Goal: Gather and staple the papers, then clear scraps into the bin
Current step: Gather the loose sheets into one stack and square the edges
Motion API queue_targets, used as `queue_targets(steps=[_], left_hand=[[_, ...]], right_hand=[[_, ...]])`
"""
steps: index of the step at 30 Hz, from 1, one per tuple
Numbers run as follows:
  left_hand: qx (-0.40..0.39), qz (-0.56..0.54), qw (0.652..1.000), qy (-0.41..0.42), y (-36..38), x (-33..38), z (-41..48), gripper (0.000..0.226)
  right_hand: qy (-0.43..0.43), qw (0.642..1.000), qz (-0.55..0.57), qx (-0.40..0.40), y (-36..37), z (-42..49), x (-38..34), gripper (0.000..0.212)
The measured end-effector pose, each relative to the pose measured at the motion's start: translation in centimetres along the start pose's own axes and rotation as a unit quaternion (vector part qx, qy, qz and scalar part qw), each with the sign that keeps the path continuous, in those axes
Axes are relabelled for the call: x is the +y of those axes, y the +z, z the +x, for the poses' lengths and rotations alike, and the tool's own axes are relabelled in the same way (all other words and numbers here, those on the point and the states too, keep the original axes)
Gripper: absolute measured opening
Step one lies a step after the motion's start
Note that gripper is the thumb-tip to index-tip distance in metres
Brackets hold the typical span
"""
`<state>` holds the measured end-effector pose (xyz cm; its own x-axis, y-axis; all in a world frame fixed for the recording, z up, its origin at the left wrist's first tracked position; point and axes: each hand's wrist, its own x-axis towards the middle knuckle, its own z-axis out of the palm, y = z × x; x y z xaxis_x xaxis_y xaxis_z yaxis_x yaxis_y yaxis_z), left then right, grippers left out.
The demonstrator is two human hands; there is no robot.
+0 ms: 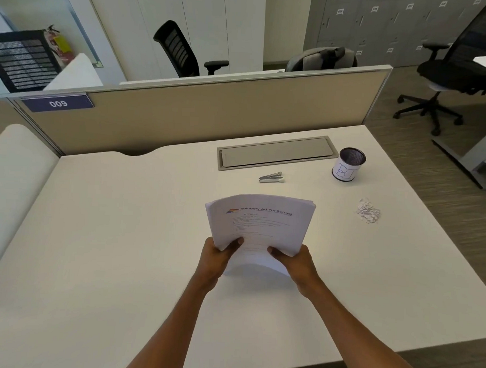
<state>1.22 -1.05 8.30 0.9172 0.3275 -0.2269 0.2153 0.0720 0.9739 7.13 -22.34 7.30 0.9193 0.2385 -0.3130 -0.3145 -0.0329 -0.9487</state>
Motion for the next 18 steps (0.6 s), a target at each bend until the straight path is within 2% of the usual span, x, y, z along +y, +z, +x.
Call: queue_targets(steps=[5, 9, 12, 15, 18], left_hand=[[0.013, -0.050, 0.998, -0.036, -0.7, 0.7, 0.7, 0.021], [0.041, -0.147, 0.988, -0.036, -1.1, 1.1, 1.3, 0.033], [0.078, -0.236, 0.968, -0.033, -0.4, 1.5, 1.7, 0.036], [0.080, -0.290, 0.953, -0.021, 1.2, 2.4, 1.7, 0.034], [0.078, -0.317, 0.945, -0.026, 2.9, 2.9, 1.4, 0.033]], right_hand=[[0.038, 0.999, 0.013, -0.025, -1.1, 0.3, -1.2, 0.030], [0.073, 0.982, 0.163, -0.057, -1.5, 0.4, -1.3, 0.034], [0.073, 0.955, 0.282, -0.048, -0.3, 0.4, -1.0, 0.041], [0.063, 0.949, 0.305, -0.041, 2.2, 0.2, -1.2, 0.045], [0.055, 0.950, 0.306, 0.012, 3.9, 0.1, -1.5, 0.039]])
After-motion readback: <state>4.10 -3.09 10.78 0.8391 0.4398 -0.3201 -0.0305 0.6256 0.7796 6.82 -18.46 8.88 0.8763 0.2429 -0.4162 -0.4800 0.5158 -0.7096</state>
